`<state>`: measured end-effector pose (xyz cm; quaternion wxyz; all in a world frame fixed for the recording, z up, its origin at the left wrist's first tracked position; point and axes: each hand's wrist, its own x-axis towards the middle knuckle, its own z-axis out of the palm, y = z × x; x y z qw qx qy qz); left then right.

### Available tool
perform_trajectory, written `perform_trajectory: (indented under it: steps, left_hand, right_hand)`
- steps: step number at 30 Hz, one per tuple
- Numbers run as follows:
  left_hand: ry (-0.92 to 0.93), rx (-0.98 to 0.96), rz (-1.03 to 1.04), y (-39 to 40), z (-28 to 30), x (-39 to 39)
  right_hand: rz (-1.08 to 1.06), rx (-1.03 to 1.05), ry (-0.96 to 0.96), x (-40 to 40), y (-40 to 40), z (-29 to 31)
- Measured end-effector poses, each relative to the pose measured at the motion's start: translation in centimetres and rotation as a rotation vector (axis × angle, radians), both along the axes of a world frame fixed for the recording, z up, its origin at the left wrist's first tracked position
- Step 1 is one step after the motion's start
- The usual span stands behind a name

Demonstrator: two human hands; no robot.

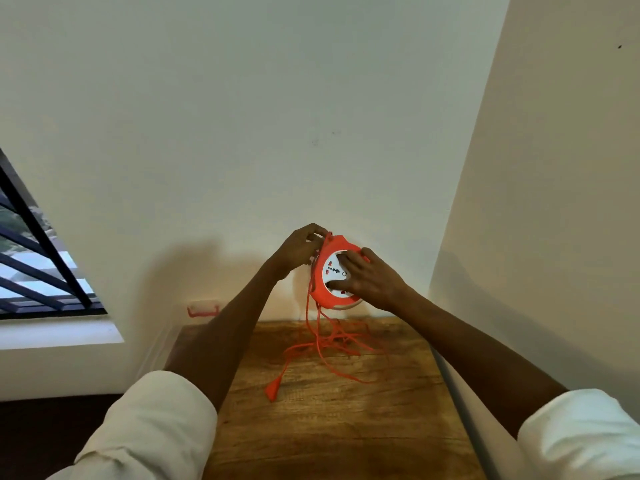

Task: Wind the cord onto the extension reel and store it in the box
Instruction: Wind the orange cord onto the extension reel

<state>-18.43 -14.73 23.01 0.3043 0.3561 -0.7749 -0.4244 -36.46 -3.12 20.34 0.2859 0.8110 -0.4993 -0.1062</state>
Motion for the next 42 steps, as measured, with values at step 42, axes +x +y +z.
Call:
perform_trajectory:
  steps: [42]
  left_hand:
    - [0.178,0.087,0.187,-1.7,-2.1,5.8]
  right_hand:
    - [-0.612,0.148,-1.512,-2.4,-4.4,-2.0]
